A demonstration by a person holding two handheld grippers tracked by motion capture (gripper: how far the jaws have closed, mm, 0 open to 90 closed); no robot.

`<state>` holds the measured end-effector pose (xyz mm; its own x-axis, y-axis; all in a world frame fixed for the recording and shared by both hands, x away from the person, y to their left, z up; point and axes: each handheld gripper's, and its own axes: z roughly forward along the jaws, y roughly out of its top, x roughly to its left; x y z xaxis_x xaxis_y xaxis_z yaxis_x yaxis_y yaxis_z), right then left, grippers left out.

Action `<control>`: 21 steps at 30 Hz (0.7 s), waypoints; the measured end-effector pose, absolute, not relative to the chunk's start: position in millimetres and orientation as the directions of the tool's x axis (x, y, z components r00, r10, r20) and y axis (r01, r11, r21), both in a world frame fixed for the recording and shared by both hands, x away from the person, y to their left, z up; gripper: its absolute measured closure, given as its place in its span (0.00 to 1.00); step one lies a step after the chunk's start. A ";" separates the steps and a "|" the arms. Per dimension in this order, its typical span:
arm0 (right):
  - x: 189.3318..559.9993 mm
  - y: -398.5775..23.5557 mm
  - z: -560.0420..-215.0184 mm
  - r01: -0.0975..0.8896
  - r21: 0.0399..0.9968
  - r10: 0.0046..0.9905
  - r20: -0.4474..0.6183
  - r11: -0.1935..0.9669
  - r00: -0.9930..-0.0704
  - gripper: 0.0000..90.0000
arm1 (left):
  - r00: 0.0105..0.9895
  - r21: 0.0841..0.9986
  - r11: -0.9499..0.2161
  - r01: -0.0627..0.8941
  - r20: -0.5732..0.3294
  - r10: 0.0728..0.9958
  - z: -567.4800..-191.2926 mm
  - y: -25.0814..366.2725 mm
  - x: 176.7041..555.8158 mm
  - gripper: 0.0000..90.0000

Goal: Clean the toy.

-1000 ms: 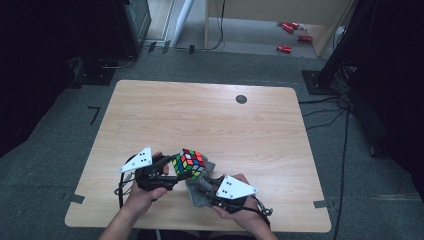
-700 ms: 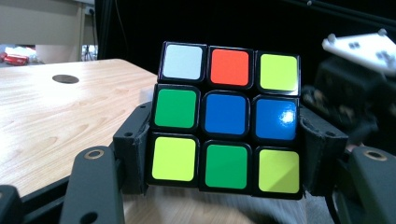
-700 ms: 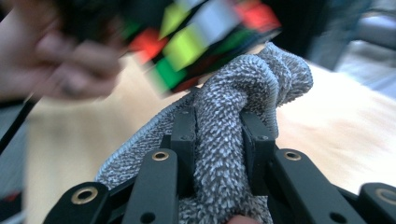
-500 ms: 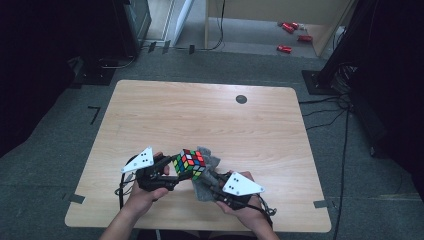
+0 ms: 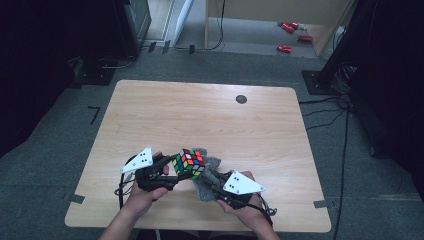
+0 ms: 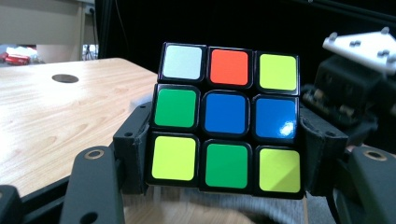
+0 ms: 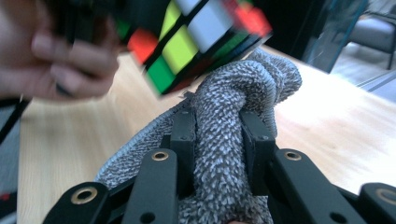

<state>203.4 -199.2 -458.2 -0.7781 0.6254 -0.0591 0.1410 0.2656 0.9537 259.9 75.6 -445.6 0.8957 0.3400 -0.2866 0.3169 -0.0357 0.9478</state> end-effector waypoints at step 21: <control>189.5 -166.1 -461.0 0.367 0.929 0.532 0.328 -0.035 -0.780 0.81 | 0.866 0.957 0.063 0.282 -0.282 0.413 -444.3 68.2 248.9 0.38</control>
<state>189.5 -166.1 -461.0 -0.7805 0.5320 0.3284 0.3672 -0.0350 0.9295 248.9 68.2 -444.3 0.8662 0.4126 -0.2820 0.2819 0.0626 0.9574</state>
